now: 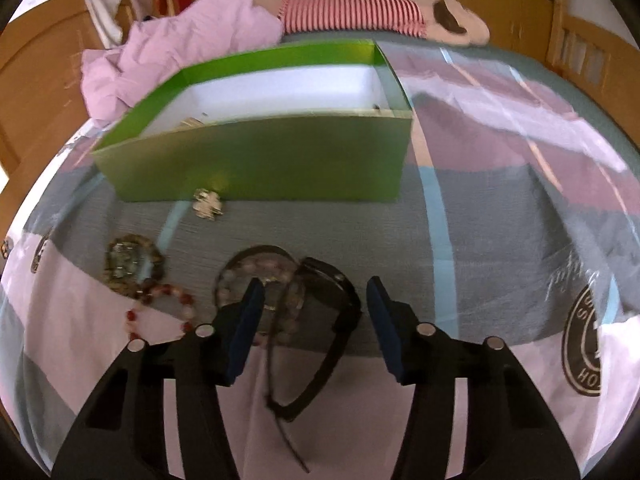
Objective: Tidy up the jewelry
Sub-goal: 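Close the right gripper on the black sunglasses and lift them, then grasp the brown beaded bracelet with the left gripper while the right holds the sunglasses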
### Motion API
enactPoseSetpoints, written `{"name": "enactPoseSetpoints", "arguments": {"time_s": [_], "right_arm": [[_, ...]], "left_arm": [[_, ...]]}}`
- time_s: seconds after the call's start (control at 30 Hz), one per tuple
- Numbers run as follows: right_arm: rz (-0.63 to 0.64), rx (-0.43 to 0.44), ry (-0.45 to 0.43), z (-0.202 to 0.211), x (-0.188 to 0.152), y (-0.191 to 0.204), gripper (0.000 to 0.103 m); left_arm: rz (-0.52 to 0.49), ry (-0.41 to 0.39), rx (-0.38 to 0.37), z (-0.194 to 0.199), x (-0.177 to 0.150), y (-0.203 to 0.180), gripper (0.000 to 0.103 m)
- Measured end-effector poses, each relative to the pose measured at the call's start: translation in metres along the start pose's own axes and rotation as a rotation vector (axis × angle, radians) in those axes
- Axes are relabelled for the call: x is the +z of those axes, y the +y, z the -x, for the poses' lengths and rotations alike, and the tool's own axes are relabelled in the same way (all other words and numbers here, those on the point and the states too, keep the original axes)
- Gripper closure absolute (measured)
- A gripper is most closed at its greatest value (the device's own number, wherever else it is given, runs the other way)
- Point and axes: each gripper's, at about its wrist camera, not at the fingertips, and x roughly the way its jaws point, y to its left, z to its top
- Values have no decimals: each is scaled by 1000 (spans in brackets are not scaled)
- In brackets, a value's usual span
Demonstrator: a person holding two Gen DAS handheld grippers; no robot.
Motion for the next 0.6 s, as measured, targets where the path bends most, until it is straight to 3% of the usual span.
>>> {"name": "enactPoseSetpoints", "arguments": {"time_s": [0.13, 0.4, 0.6], "right_arm": [[-7, 18, -9, 3, 2, -3, 70], [-3, 69, -124, 55, 3, -1, 71], [23, 146, -203, 112, 7, 3, 71]], "left_arm": [[7, 1, -1, -2, 2, 1, 5], [15, 19, 6, -12, 4, 4, 5], [0, 81, 2, -38, -3, -2, 5]]}}
